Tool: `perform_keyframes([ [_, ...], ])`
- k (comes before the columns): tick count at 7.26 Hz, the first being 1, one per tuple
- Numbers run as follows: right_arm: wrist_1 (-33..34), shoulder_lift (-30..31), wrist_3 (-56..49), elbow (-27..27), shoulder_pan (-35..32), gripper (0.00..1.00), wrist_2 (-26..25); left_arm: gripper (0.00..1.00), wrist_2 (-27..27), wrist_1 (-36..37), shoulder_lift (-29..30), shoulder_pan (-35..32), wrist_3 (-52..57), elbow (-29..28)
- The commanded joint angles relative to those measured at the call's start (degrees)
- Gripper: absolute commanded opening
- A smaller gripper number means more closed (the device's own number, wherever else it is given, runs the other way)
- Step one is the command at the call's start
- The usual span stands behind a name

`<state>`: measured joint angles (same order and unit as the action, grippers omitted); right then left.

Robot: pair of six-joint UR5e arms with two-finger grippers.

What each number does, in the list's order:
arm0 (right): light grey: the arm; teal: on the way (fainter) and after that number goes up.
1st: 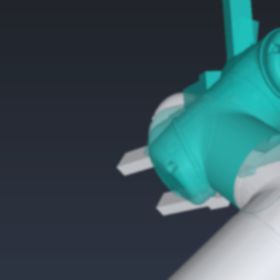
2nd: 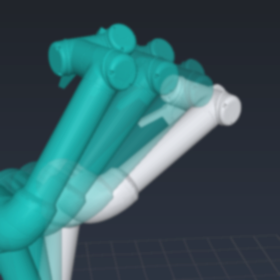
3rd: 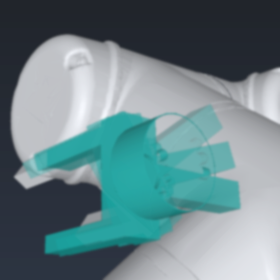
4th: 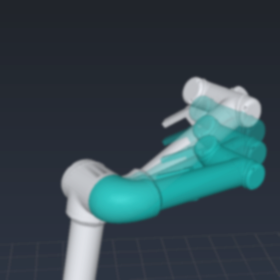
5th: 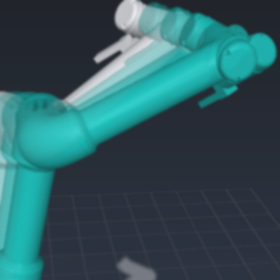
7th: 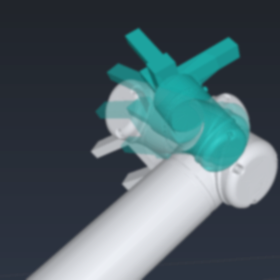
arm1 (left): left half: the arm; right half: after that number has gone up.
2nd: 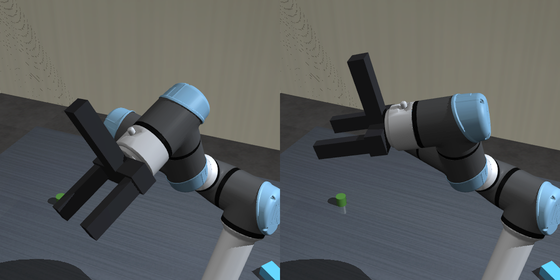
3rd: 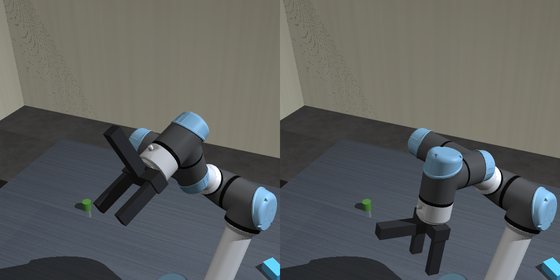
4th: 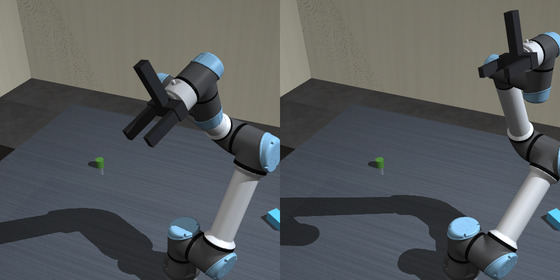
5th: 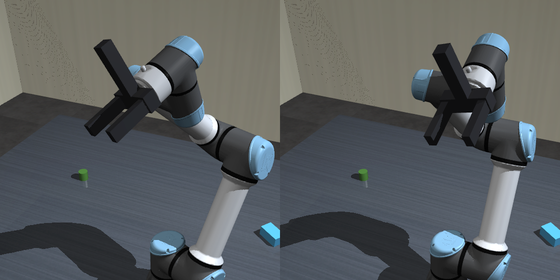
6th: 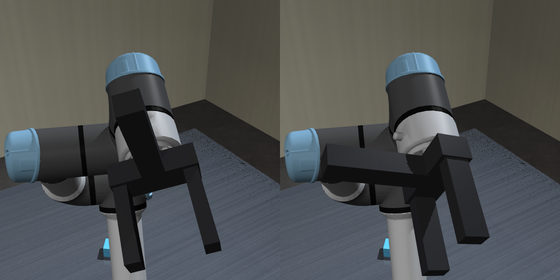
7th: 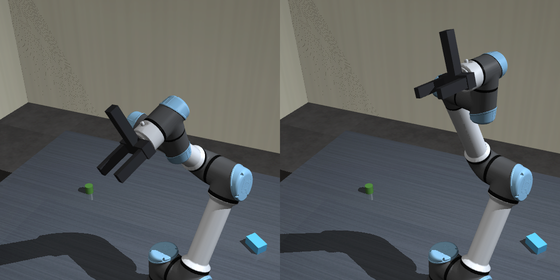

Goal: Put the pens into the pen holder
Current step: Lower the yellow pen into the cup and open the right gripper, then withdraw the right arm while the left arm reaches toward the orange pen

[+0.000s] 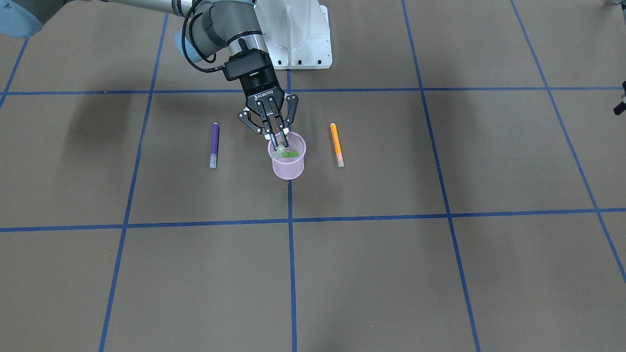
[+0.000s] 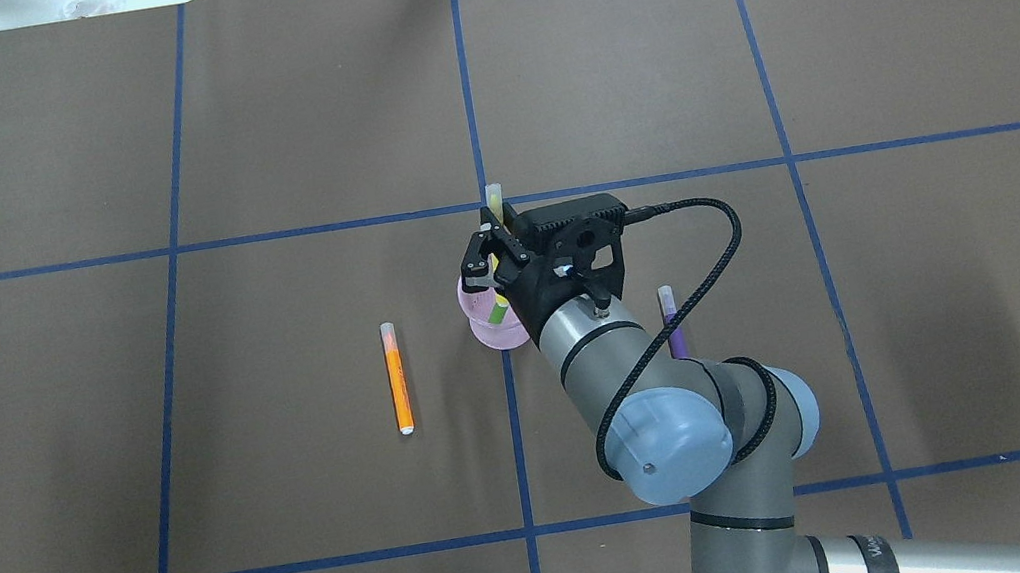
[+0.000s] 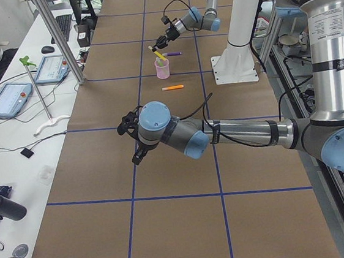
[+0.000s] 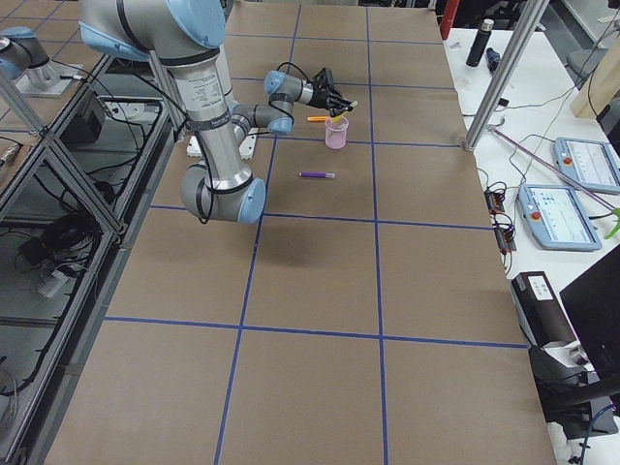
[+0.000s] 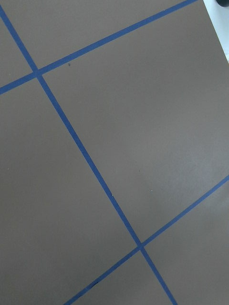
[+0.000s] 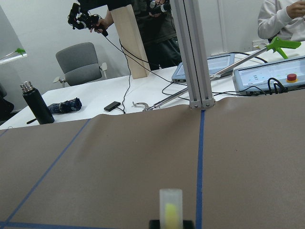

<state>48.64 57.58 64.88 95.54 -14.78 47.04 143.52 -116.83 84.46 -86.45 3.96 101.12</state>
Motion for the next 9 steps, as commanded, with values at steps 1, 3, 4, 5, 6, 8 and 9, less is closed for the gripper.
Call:
perform_keyframes([
  [1,-0.56,-0.81,0.24,-0.71,0.98,0.95,-0.11,1.00,-0.09,0.02,0.09,0.05,0.00,-0.05],
  [3,-0.39,-0.81,0.86,1.04,0.72,0.98,1.11,1.00,0.00,0.02,0.09,0.14,0.00,0.04],
  [4,-0.12,-0.81,0.86,2.36,-1.11,0.98,5.47,1.00,0.00,0.02,0.17,1.27,-0.52,0.39],
  [5,2.58,-0.81,1.12,4.11,-4.17,0.98,11.87,1.00,0.00,-0.15,2.18,3.11,-6.62,0.48],
  [6,8.78,-0.81,1.99,6.65,-8.46,0.98,19.85,1.00,-0.70,-0.15,3.94,6.43,-12.25,1.09],
  [8,17.87,-0.37,1.57,9.40,-20.31,0.98,41.18,1.00,-2.97,-0.07,8.06,12.76,-22.71,1.44],
  [9,18.85,0.33,-0.18,9.31,-26.46,0.98,51.73,1.00,-6.21,0.11,10.09,17.67,-30.86,2.05],
])
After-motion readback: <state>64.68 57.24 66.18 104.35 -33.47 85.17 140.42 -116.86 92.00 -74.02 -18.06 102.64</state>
